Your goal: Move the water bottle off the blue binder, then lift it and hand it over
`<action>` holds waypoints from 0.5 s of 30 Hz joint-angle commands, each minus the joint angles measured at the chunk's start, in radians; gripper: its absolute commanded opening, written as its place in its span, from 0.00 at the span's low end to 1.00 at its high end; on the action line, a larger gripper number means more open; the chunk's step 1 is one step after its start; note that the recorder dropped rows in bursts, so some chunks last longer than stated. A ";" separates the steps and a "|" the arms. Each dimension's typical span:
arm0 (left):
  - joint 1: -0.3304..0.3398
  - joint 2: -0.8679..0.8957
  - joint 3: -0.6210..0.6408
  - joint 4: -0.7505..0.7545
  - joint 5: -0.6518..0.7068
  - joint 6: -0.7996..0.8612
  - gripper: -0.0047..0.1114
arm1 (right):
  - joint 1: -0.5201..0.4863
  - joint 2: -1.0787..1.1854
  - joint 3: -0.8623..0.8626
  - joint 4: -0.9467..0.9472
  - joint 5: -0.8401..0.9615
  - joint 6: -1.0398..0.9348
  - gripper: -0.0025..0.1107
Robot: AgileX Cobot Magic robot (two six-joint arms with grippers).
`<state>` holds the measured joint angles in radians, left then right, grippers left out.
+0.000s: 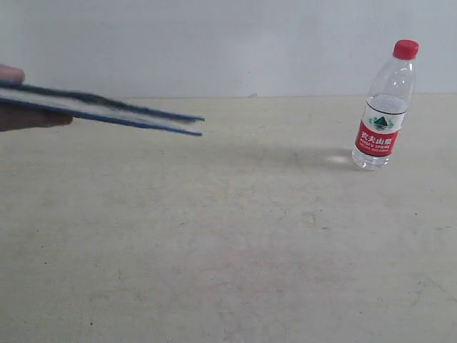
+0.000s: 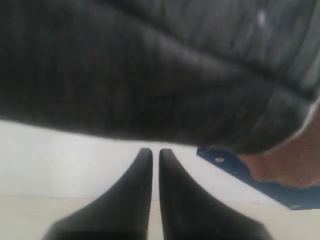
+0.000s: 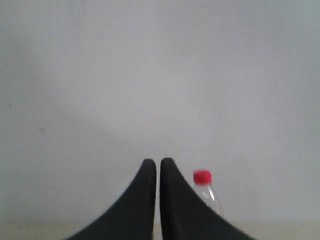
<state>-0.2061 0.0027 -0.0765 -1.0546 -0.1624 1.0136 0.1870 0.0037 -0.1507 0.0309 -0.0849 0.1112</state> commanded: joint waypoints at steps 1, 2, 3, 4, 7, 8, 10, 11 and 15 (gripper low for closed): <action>-0.002 -0.003 0.005 -0.003 0.006 0.004 0.08 | -0.007 -0.004 0.028 0.250 0.236 -0.365 0.02; -0.002 -0.003 0.005 -0.003 0.006 0.004 0.08 | -0.007 -0.004 0.059 0.248 0.239 -0.359 0.02; -0.002 -0.003 0.005 -0.003 0.006 0.004 0.08 | -0.007 -0.004 0.102 0.245 0.223 -0.353 0.02; -0.002 -0.003 0.005 -0.003 0.006 0.004 0.08 | -0.007 -0.004 0.151 0.245 0.191 -0.337 0.02; -0.002 -0.003 0.005 -0.003 0.006 0.004 0.08 | -0.009 -0.004 0.151 0.186 0.345 -0.303 0.02; -0.002 -0.003 0.005 -0.003 0.006 0.004 0.08 | -0.007 -0.004 0.151 0.189 0.362 -0.297 0.02; -0.002 -0.003 0.005 -0.003 0.001 0.004 0.08 | -0.007 -0.004 0.151 0.164 0.373 -0.263 0.02; -0.002 -0.003 0.005 -0.003 0.001 0.004 0.08 | -0.007 -0.004 0.151 0.134 0.373 -0.254 0.02; -0.002 -0.003 0.005 -0.003 0.001 0.004 0.08 | -0.007 -0.004 0.151 -0.085 0.368 -0.006 0.02</action>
<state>-0.2061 0.0027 -0.0765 -1.0546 -0.1624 1.0136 0.1850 0.0037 0.0005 0.0914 0.2856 -0.0474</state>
